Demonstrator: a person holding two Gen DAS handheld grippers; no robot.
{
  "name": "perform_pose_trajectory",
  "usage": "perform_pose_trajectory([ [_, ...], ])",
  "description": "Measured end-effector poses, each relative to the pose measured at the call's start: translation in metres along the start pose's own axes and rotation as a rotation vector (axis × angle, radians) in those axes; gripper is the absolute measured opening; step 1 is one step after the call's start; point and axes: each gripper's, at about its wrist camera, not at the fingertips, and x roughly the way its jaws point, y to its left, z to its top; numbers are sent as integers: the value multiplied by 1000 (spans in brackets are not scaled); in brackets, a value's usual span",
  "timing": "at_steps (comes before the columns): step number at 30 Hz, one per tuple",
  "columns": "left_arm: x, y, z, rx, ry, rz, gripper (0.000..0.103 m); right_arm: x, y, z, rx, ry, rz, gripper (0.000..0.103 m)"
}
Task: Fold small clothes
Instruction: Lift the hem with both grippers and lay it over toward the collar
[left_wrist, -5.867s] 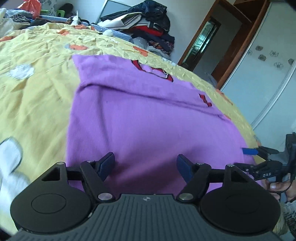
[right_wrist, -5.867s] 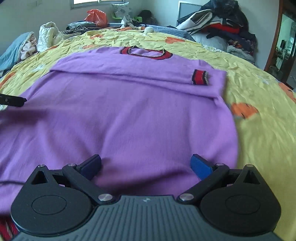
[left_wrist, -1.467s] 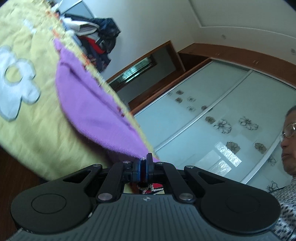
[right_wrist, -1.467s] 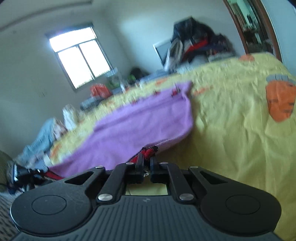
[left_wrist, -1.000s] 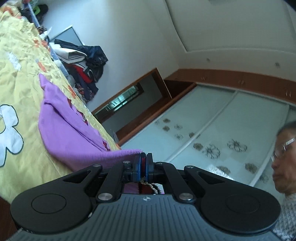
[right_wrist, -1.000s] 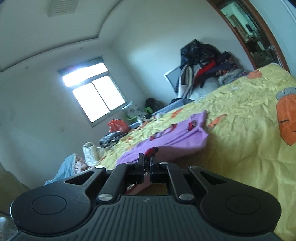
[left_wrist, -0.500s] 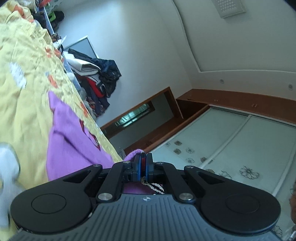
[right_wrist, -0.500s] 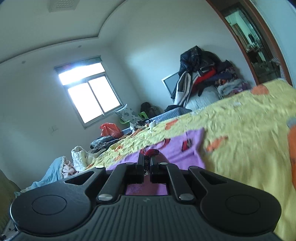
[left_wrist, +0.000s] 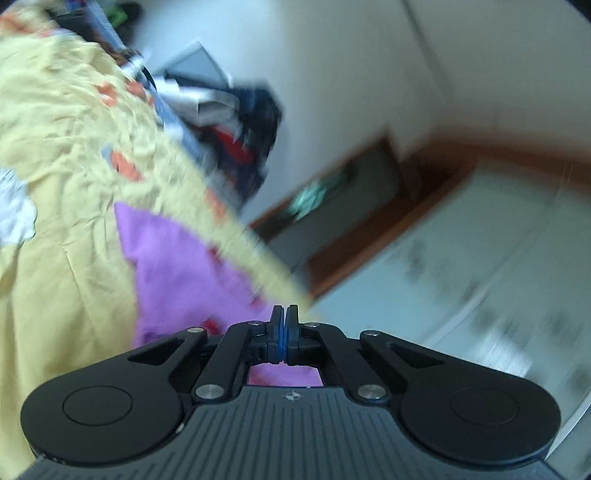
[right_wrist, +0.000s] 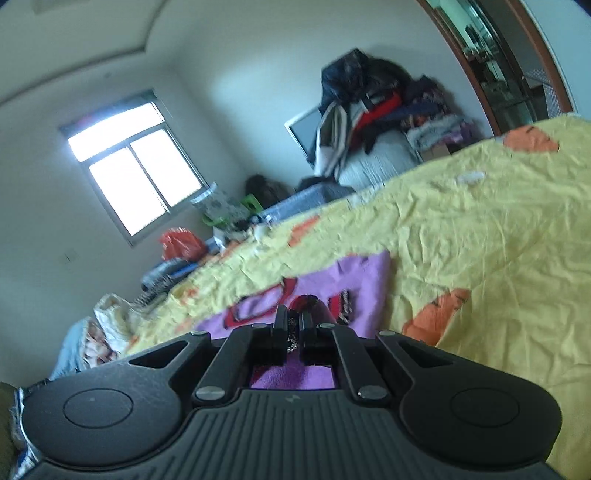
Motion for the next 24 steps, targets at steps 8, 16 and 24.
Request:
perform_pose_trajectory([
  [8,102,-24,-9,493,394,219,28,16,-9,-8,-74,60,-59,5],
  [16,138,-20,-5,543,452,234,11,26,-27,-14,-88,117,-74,8],
  [24,140,-21,14,584,446,281,55,29,-33,-14,-92,142,-43,8],
])
